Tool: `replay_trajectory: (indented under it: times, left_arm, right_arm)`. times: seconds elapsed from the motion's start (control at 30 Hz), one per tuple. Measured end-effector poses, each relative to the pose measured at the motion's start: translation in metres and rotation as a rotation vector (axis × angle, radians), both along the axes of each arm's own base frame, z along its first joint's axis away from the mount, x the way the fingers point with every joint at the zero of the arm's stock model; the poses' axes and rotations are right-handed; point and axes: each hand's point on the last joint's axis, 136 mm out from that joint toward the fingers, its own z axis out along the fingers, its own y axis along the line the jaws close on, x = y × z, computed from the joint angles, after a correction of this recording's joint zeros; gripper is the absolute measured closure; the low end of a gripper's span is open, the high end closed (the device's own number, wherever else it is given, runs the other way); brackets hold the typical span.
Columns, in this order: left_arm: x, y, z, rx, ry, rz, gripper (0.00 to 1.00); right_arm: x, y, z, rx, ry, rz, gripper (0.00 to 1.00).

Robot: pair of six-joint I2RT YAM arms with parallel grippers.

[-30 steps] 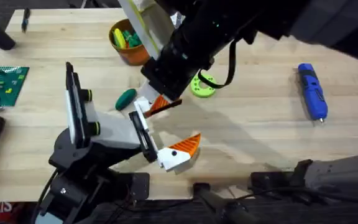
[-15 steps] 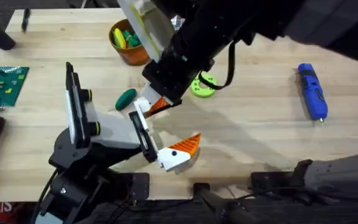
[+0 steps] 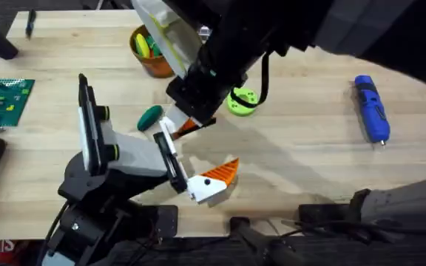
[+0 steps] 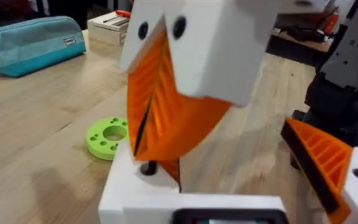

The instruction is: Pick up the gripper from the table and insert it into the empty holder that is missing its gripper. Then pick up a screw, insert it into the mounting hole, and use the screwdriver to tighten it. Finally, clean up the table by picking up the vegetable and placing it into the bucket.

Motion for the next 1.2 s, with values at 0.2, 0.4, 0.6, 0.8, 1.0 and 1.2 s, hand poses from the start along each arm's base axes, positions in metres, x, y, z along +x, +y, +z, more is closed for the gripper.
replay_trajectory:
  times: [0.2,0.4,0.6,0.8,1.0,1.2]
  left_arm:
    - [0.0,0.0,0.0,-0.002,0.005,0.001,0.018]
    - [0.0,0.0,0.0,-0.003,0.007,0.0,0.018]
    - [0.0,0.0,0.0,-0.003,0.007,0.001,0.018]
    - [0.001,0.001,0.0,-0.004,0.009,0.008,0.018]
    - [0.001,0.001,0.0,-0.004,0.009,0.008,0.018]
    - [0.001,0.001,0.0,-0.004,0.009,0.008,0.018]
  right_arm:
    - [0.0,0.001,-0.002,-0.002,0.004,0.001,0.992]
    - [0.0,0.001,-0.002,-0.002,0.005,0.001,0.992]
    - [0.0,0.001,-0.002,-0.004,0.009,-0.002,0.759]
    - [0.005,-0.002,0.0,0.002,0.008,-0.016,0.122]
    - [0.019,-0.015,0.011,0.025,-0.013,-0.062,0.008]
    - [0.031,-0.036,0.041,0.086,-0.064,-0.12,0.009]
